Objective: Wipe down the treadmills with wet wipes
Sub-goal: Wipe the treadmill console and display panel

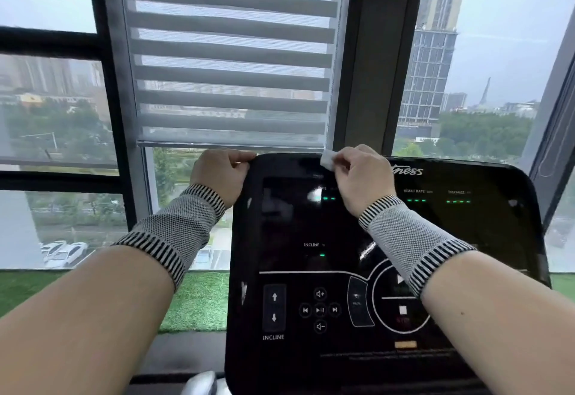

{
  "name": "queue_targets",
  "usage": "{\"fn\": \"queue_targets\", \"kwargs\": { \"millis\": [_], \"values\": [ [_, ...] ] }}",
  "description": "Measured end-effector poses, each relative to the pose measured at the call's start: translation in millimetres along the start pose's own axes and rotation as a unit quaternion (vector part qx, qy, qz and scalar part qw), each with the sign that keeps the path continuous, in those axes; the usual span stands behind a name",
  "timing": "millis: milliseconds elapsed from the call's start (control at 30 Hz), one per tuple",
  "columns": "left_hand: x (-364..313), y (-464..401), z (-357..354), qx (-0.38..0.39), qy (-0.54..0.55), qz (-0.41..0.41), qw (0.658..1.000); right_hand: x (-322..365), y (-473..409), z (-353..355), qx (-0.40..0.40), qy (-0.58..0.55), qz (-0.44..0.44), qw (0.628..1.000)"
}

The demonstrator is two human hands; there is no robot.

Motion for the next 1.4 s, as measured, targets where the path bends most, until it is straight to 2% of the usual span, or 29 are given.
{"fn": "queue_targets", "kwargs": {
  "millis": [67,200,333,400,533,600,700,933,1033,1100,1267,1400],
  "values": [
    [2.1,-0.1,-1.2,-0.007,0.007,0.005,1.0,6.6,-2.1,-0.5,-0.011,0.008,0.002,1.0],
    [3.7,-0.2,-1.7,-0.012,0.022,0.01,1.0,35.1,-8.6,-21.6,0.02,-0.003,0.027,0.999],
    [4.3,-0.4,-3.1,-0.016,0.032,0.006,0.999,2.4,-1.8,-2.1,-0.013,0.013,-0.014,1.0],
    [6.8,-1.1,-4.4,-0.02,0.038,0.01,0.999,7.2,-1.1,-3.9,-0.019,0.006,-0.021,1.0],
    [6.1,-0.8,-4.3,-0.017,0.046,0.009,0.999,45.7,-4.5,-30.4,0.025,-0.014,0.017,0.999],
    [5.8,-1.1,-4.5,-0.013,0.047,0.004,0.999,33.4,-4.2,-23.2,0.022,-0.004,0.003,1.0],
    [6.9,-1.4,-4.4,-0.015,0.045,0.0,0.999,6.6,3.4,0.3,-0.024,0.0,-0.025,0.999],
    [8.7,-2.4,-4.6,-0.002,0.042,0.005,0.999,36.9,-4.1,-23.4,0.017,-0.005,-0.004,1.0],
    [8.5,-1.5,-4.8,-0.005,0.047,0.004,0.999,8.3,3.2,-7.1,-0.016,-0.004,-0.036,0.999],
    [9.2,-0.7,-3.7,-0.01,0.047,0.005,0.999,12.2,3.7,-7.6,-0.031,-0.011,-0.039,0.999],
    [8.2,-0.2,-2.6,-0.001,0.049,0.004,0.999,47.4,-1.6,-34.0,0.032,-0.01,-0.003,0.999],
    [11.3,-1.3,-5.8,0.004,0.056,0.004,0.998,9.7,6.3,-5.4,-0.029,-0.014,-0.057,0.998]
  ]
}}
Point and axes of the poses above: each hand's wrist, its own y-axis away from the middle knuckle, its own z-axis out of the back of the hand, x = y × z, the point moved 10 cm from there along -y, towards the middle knuckle, and after that the axes turned 11 degrees about -y, right-handed, at the moved point
